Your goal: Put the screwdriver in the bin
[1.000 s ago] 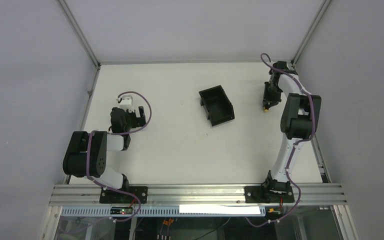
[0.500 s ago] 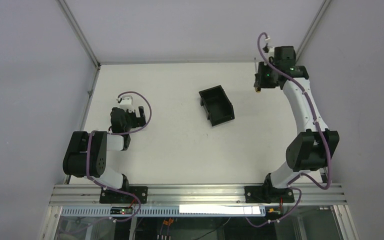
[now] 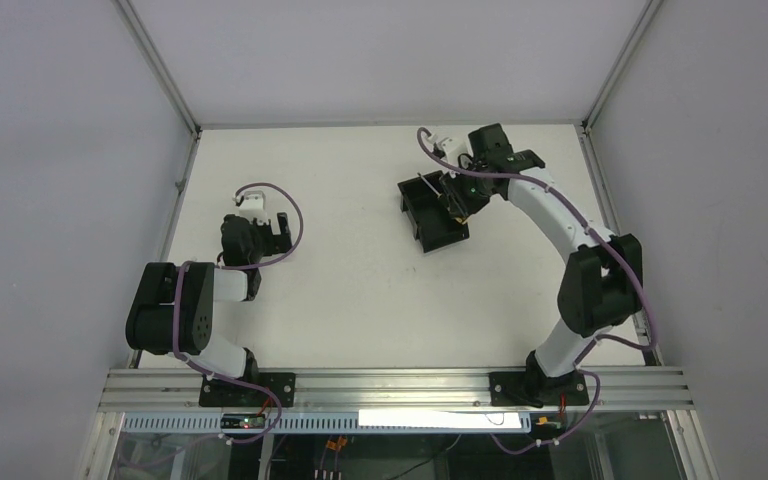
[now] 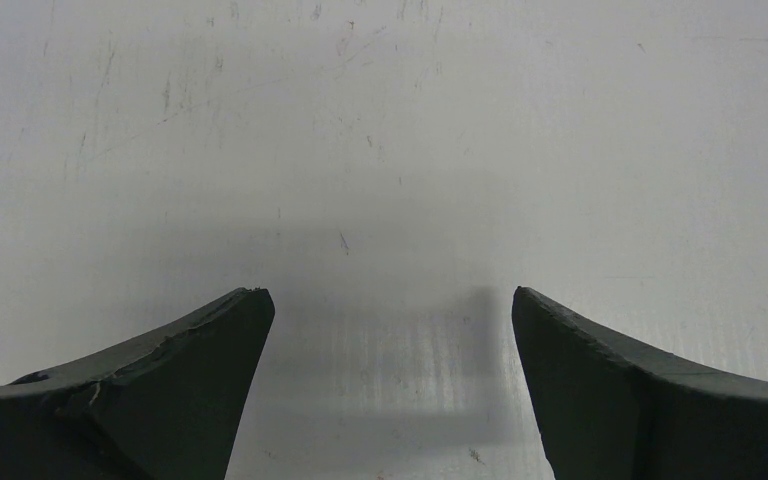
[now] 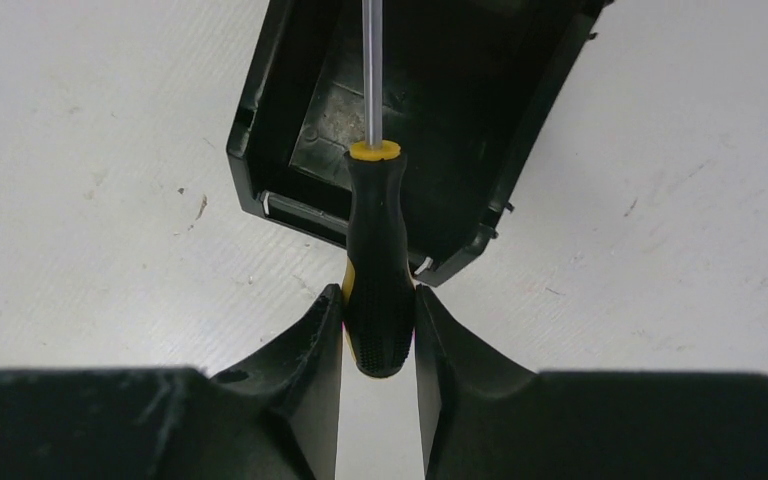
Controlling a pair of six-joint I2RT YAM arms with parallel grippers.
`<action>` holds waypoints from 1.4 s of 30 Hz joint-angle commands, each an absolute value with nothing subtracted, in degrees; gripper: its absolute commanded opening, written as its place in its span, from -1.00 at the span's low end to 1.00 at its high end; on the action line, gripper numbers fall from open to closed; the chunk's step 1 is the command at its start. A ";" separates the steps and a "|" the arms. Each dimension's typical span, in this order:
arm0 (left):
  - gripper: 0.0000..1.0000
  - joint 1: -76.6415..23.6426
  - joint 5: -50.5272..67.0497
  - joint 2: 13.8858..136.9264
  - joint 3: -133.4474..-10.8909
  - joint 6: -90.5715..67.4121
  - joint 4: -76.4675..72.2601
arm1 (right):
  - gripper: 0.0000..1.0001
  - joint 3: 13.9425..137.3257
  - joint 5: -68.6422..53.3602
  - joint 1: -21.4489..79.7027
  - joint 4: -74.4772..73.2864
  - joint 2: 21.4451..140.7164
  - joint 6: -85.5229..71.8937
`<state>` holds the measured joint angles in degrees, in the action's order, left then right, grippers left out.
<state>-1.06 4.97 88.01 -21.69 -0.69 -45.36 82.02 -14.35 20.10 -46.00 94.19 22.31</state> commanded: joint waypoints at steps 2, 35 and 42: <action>0.98 -1.14 5.16 86.42 -21.53 -0.79 -46.93 | -0.58 83.88 -15.55 21.27 -42.47 99.45 27.18; 0.98 -1.14 5.19 86.43 -21.53 -0.79 -46.93 | 0.99 82.80 4.35 6.06 -42.15 88.75 -10.80; 0.98 -1.14 5.14 86.47 -21.53 -0.79 -46.93 | 0.99 81.80 9.40 -2.79 -42.93 88.81 -9.83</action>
